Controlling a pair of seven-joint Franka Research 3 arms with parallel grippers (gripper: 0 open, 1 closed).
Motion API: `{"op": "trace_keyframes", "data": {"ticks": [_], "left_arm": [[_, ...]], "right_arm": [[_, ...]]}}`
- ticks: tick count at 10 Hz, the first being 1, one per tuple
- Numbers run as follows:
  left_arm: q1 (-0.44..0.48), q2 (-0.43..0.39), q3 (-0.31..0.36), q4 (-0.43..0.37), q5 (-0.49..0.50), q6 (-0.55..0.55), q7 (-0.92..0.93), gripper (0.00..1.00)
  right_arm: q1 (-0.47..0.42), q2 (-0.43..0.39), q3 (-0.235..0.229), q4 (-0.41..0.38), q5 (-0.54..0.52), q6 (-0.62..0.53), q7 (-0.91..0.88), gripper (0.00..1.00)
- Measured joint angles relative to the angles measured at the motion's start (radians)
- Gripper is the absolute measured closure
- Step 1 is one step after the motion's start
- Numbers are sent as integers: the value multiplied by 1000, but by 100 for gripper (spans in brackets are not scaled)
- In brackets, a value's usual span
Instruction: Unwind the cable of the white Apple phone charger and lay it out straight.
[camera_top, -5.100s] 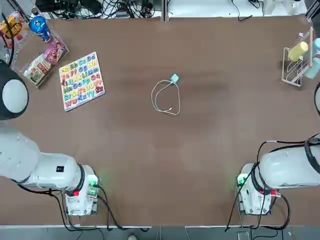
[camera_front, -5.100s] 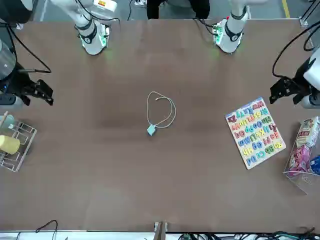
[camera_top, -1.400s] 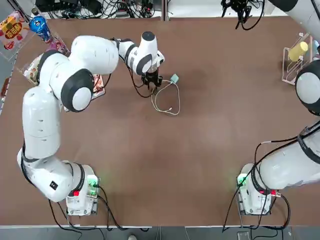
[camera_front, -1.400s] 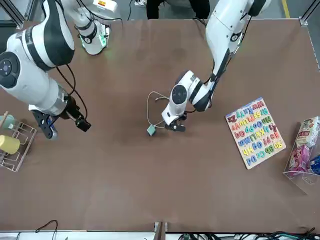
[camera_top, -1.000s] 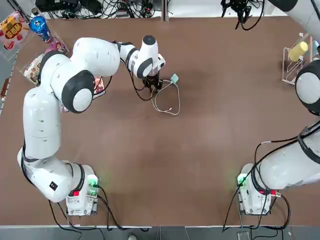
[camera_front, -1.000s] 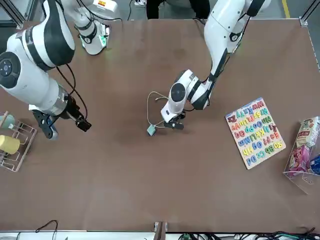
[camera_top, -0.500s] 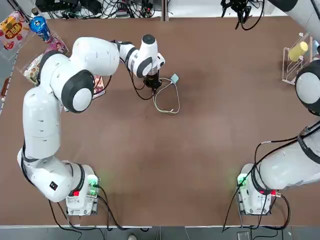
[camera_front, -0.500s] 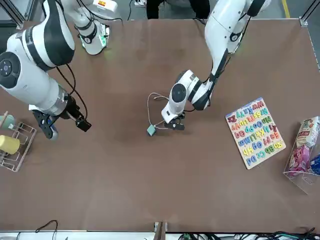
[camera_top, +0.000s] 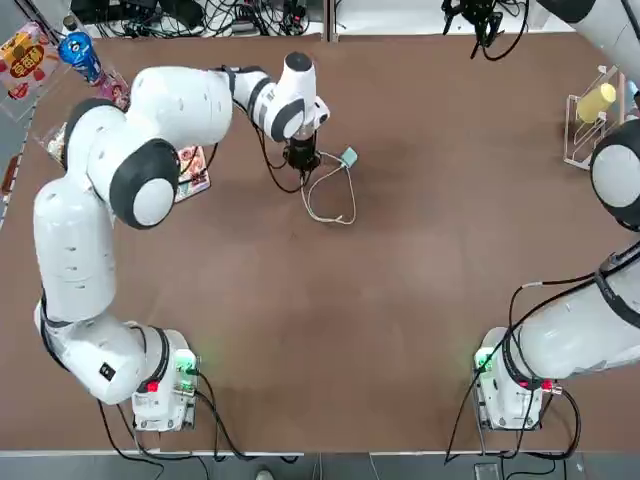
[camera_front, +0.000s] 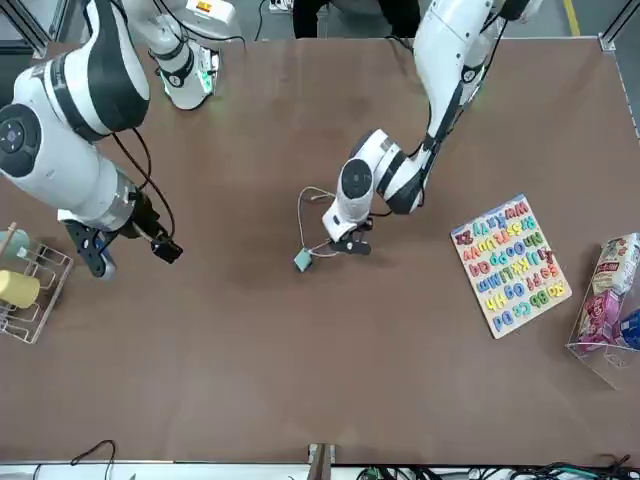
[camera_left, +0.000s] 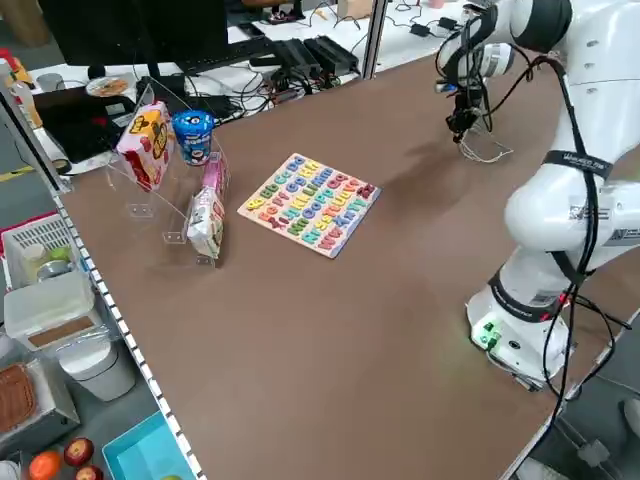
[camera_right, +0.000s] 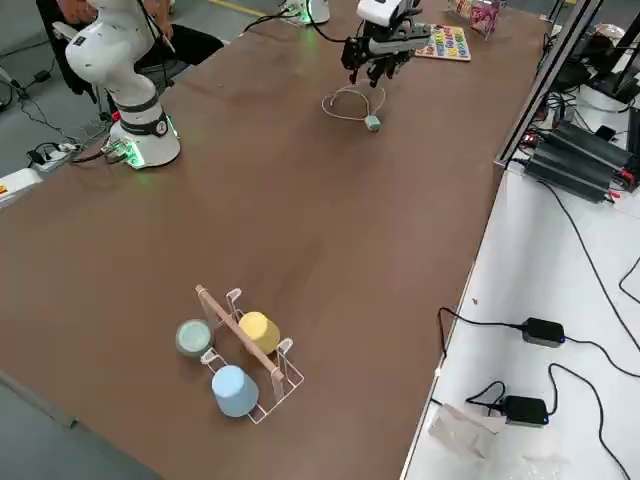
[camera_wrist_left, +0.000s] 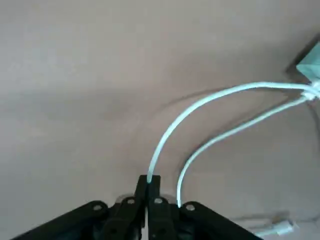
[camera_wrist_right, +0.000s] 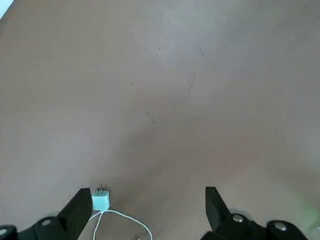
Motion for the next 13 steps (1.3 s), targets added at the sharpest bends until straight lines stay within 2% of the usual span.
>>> {"op": "trace_keyframes", "data": {"ticks": [2,5,9,11,13], "left_arm": [[0,-29,0,0,63,-108,-18,97],[2,-76,0,18,81,-266,-21,97],[0,-117,-1,156,82,-578,-31,97],[-1,-119,-1,186,82,-703,-31,97],[-2,-119,-19,191,82,-773,-36,97]], "right_arm": [[1,6,1,0,0,0,0,0],[20,21,3,0,0,4,10,0],[59,40,3,0,-2,5,17,0],[88,62,3,0,-4,28,18,0],[118,93,3,1,-4,62,17,0]]}}
